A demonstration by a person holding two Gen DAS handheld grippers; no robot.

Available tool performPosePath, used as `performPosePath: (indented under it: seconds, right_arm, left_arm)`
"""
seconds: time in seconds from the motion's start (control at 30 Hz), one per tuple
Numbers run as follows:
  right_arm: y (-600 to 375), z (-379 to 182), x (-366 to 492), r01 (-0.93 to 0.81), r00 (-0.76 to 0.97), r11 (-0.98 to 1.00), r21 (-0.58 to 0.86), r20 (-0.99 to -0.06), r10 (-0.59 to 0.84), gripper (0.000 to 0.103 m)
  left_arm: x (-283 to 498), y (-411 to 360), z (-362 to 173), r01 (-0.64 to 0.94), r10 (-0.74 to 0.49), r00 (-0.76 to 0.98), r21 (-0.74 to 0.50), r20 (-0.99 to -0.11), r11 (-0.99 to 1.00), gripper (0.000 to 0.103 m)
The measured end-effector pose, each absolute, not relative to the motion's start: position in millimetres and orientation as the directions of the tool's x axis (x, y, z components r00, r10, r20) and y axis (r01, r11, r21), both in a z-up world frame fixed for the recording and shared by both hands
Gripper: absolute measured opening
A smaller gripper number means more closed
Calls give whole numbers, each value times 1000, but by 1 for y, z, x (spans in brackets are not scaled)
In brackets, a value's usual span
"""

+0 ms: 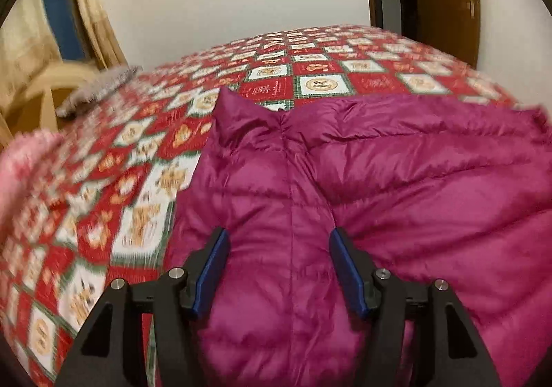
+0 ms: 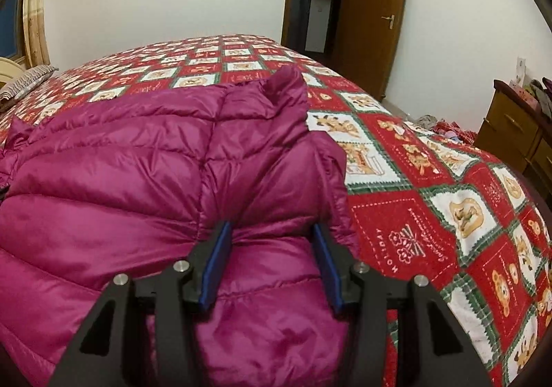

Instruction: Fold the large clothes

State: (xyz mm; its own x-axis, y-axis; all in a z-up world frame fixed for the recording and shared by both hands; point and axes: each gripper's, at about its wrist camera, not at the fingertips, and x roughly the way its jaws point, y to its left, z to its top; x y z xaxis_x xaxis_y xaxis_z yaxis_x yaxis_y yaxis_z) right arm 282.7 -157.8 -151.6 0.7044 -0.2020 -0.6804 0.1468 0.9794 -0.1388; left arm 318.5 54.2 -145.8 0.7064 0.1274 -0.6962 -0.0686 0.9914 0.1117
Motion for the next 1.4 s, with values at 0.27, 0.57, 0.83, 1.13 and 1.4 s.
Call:
performPosePath:
  seconds: [0.27,0.57,0.83,1.13,1.4]
  right_arm:
    - [-160,-107,250,161,751,981,-111,-630,-195,45]
    - [-71,-100,262,-67,735,998,-17,-677,38,31]
    - [-38,-145,285,-98,686,994,-57,-728,26,26]
    - [-39,-154,283,-101,698,989,-111,-716,-9,26]
    - [-42,-155,284,-102,701,990,-92,-713,6,26]
  left_arm:
    - [254,119,-121,-157,30,767,-142,-641,977,68]
    - [255,119,-139,-196,-32,719,-247,-694,949,70]
    - [263,116,-158,-216,-85,710,-330,-699,919,79]
    - [251,108,-160,-176,-196,728,-454,-657,873,85]
    - [265,112,-165,-204,-186,749,-488,-636,848,85]
